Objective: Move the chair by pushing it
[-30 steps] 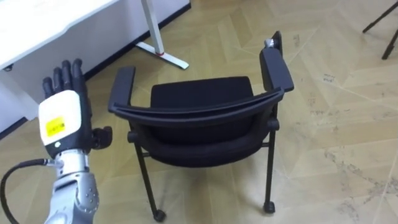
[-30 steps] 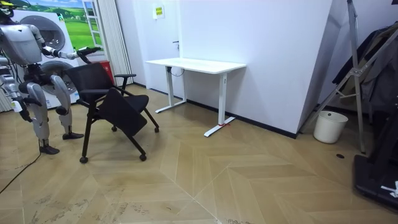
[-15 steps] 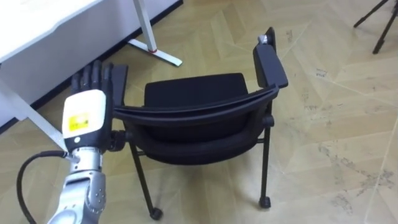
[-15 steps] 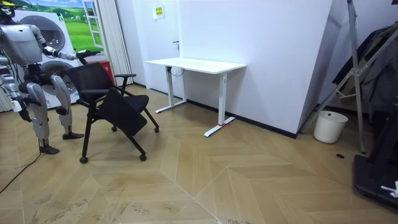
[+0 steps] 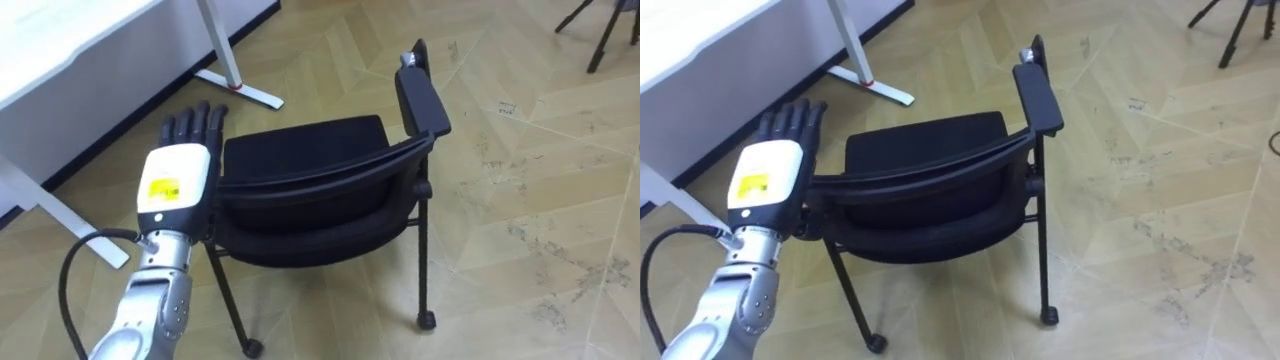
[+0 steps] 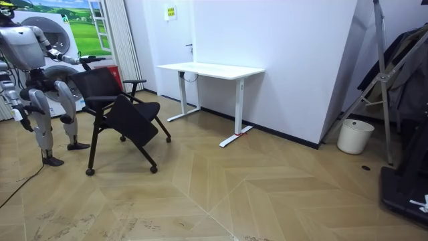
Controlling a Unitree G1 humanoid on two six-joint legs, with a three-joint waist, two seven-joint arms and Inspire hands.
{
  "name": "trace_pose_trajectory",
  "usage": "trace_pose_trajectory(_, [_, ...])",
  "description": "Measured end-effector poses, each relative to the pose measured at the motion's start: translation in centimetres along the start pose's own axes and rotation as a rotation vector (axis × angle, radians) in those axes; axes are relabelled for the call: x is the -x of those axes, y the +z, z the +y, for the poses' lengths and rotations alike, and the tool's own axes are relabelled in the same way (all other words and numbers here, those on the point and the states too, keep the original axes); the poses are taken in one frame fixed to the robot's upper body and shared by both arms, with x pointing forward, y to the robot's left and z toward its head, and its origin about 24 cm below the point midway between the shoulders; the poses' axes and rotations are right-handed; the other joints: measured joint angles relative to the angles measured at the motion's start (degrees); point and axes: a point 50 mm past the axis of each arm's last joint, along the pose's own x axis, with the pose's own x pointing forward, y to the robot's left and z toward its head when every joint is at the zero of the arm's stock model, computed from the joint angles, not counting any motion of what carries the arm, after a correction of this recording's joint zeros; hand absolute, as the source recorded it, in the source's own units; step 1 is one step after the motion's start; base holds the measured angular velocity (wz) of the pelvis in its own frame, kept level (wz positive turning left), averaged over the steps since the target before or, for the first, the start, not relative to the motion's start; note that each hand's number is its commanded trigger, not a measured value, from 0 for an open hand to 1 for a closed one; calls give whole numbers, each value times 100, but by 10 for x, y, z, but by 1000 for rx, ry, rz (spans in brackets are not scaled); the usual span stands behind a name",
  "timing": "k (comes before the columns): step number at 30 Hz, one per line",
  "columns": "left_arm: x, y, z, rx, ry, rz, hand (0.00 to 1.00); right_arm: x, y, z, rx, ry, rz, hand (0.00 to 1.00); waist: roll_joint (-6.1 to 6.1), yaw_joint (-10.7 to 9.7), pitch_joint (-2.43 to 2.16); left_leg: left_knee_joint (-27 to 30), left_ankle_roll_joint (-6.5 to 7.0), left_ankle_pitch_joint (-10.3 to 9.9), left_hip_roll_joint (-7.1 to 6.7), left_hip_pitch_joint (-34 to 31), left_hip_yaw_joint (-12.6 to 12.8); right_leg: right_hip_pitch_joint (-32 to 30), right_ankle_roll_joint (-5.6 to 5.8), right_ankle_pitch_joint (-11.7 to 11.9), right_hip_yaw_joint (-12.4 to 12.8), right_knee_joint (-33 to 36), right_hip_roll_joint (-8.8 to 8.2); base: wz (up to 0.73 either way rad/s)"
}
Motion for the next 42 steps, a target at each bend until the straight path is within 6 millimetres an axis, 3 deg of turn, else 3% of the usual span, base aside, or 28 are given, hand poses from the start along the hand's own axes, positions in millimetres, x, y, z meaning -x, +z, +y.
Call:
trace_pose_trajectory(6, [0, -5, 1, -25, -21, 0, 0, 0, 0, -1, -3, -2, 0, 0, -5, -14, 5, -29, 0, 0, -1, 12, 22, -11, 2, 2, 33, 0, 0, -1])
trace_pose_trajectory(12, [-1, -5, -1, -62, -46, -1, 0, 0, 3, -2, 3, -3, -9, 0, 11, -38, 79, -30, 0, 0, 0, -14, 33, -42, 2, 2, 38, 1, 0, 0])
trace_pose_trajectory(18, [-9, -3, 0, -94, -47, -10, 0, 0, 5, -3, 11, -6, -17, 0, 42, -52, 64, -36, 0, 0, 3, -20, 113, -81, 2, 3, 123, 1, -4, -7])
trace_pose_trajectory(21, [-11, -5, -11, -128, -112, -5, 0, 0, 6, -3, 18, 2, -19, 0, 46, -63, 61, -48, 0, 0, 7, 16, 139, -75, 2, 3, 179, 2, -5, -9])
trace_pose_trajectory(23, [-9, -9, -18, -150, -164, 9, 0, 0, 7, -3, 20, 4, -22, 0, 51, -151, 58, -50, 0, 0, 8, 8, 150, -100, 2, 3, 197, 4, -5, -5])
trace_pose_trajectory(35, [-5, -7, -28, -163, -220, 29, 0, -1, 10, -4, 43, 5, -29, 0, 46, -210, 54, -170, 0, 0, -3, 127, 191, -59, 22, 17, 314, 5, -4, -2])
trace_pose_trajectory(42, [-1, -8, -37, -177, -260, 47, 0, -1, 10, -4, 45, -4, -27, 0, 89, -310, 29, -187, 0, 0, -4, 264, 191, 67, 23, 17, 316, -1, -1, 0])
